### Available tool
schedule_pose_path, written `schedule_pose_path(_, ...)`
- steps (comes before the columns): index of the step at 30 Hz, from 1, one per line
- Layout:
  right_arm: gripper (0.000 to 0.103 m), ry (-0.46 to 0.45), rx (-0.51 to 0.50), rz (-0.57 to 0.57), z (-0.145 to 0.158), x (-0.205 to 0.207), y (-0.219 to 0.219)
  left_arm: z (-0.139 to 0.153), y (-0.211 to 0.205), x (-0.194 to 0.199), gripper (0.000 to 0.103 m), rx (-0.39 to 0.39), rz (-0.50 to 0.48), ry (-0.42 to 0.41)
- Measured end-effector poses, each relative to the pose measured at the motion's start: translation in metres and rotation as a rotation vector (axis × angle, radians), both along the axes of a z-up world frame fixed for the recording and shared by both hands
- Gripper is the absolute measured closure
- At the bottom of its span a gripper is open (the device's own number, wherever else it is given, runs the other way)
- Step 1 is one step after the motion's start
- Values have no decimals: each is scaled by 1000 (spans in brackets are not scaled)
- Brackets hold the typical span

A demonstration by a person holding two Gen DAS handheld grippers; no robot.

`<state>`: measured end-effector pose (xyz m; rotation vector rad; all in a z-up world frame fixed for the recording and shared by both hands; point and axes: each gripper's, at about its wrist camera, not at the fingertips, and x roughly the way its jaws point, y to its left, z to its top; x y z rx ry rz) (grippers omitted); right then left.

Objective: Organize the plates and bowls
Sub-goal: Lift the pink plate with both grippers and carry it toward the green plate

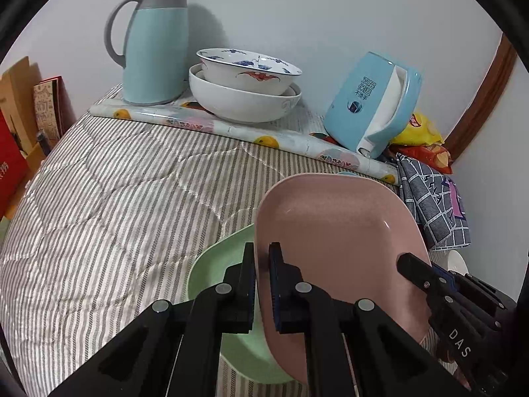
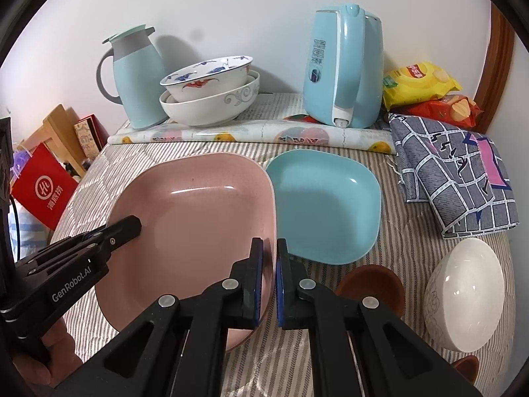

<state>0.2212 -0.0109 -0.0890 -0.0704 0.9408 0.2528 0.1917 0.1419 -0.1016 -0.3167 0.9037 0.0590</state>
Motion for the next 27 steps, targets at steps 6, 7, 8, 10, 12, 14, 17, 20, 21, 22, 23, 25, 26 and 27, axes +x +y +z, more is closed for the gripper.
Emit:
schedule_pose_path(6,97,-5,16,11,1,-6,5,1,5,-10,95,1,21,5)
schedule_pose_path(7,97,-7,17,15,1,-7,6,2,6,-12,95,4,26,5)
schedule_pose_path(8,97,-9,18,20,2,-8,7,2,7,-14,95,5,28,5)
schedule_pose_path(10,97,-12,17,28,2,-9,9,3,8,-17,94,7,35,6)
schedule_pose_path(12,97,-13,14,41,2,-9,11,3,9,-20,94,6,43,10)
schedule_pose_path(14,97,-16,7,56,1,-10,12,2,9,-22,94,7,50,16)
schedule_pose_path(17,97,-12,2,71,-3,-12,13,-2,9,-25,94,8,56,27)
schedule_pose_path(20,97,-4,-5,78,-8,-11,14,-8,9,-26,94,5,61,45)
schedule_pose_path(21,97,-1,-6,81,-10,-10,14,-10,9,-28,94,5,65,51)
schedule_pose_path(22,97,1,-10,84,-12,-10,14,-12,9,-29,95,7,66,55)
schedule_pose_path(23,97,4,-12,89,-15,-10,15,-14,9,-30,95,12,70,61)
schedule_pose_path(25,97,13,-17,99,-19,-9,16,-18,10,-30,95,11,77,70)
schedule_pose_path(26,97,15,-22,102,-22,-8,17,-19,10,-30,95,10,81,71)
schedule_pose_path(27,97,16,-26,107,-24,-8,18,-21,11,-30,95,10,86,75)
